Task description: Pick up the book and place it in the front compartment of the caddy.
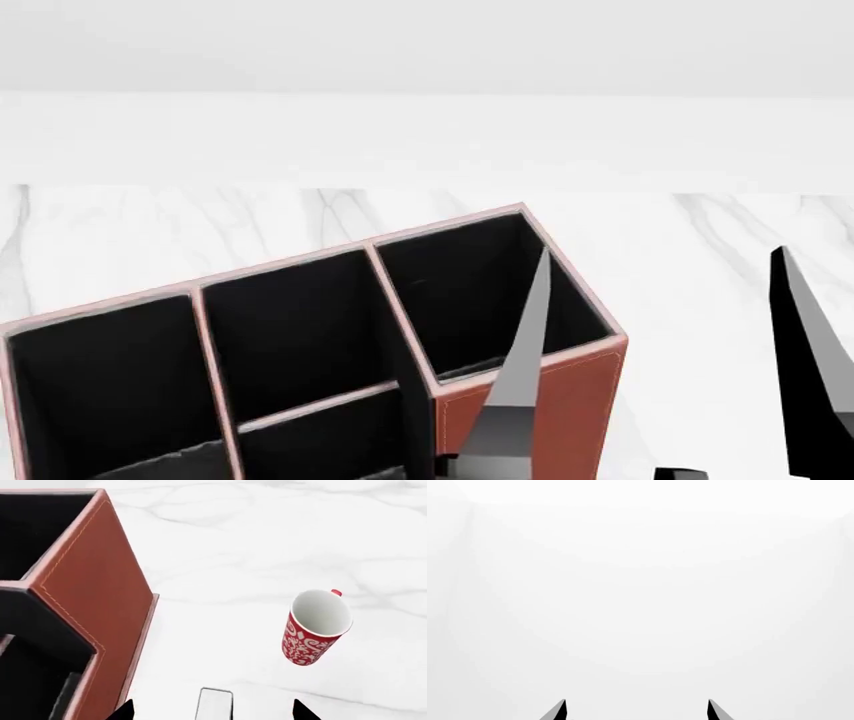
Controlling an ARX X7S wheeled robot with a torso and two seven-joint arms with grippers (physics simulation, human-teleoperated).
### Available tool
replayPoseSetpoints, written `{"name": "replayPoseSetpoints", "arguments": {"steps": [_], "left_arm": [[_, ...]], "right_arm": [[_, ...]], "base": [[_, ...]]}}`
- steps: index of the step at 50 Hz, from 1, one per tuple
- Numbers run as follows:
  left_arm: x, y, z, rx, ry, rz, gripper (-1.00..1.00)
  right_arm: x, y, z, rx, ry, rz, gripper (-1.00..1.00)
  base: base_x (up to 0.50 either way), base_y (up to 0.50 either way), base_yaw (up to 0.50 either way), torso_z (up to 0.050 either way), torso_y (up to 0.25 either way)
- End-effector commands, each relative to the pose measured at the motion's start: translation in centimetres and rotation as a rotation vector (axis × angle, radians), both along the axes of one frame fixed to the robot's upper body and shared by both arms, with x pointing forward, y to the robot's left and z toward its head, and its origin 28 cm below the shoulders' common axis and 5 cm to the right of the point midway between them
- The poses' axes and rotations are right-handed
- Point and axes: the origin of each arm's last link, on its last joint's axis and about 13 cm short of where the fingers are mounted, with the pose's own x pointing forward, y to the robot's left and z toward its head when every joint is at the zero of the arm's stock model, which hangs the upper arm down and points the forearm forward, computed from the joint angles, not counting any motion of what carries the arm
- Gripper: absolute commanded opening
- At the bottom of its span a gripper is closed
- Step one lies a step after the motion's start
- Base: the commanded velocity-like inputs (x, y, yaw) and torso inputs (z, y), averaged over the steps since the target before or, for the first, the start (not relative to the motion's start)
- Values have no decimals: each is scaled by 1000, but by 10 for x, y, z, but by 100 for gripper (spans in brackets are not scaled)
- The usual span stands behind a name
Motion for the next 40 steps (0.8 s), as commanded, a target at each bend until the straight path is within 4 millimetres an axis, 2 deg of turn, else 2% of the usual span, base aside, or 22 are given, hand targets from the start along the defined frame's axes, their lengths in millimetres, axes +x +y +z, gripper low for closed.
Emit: {"name": "replayPoseSetpoints", "arguments": {"steps": [1,7,17,29,40], "left_arm": [[11,-4,11,75,15,-32,100],[15,-7,8,88,44,-30,100],[25,-9,-13,153,85,-38,100],[35,-8,-28,205,88,-34,100],[33,-9,-38,241,90,-44,100]], "right_arm": [[-2,1,4,1,-39,10,100],[-2,0,4,5,-41,6,100],[-2,-1,4,11,-42,6,100],[-2,2,4,10,-42,18,100],[-3,2,5,10,-44,22,100]], "base": [[0,0,0,0,0],[0,0,0,0,0],[0,0,0,0,0],[0,0,0,0,0],[0,0,0,0,0]]}}
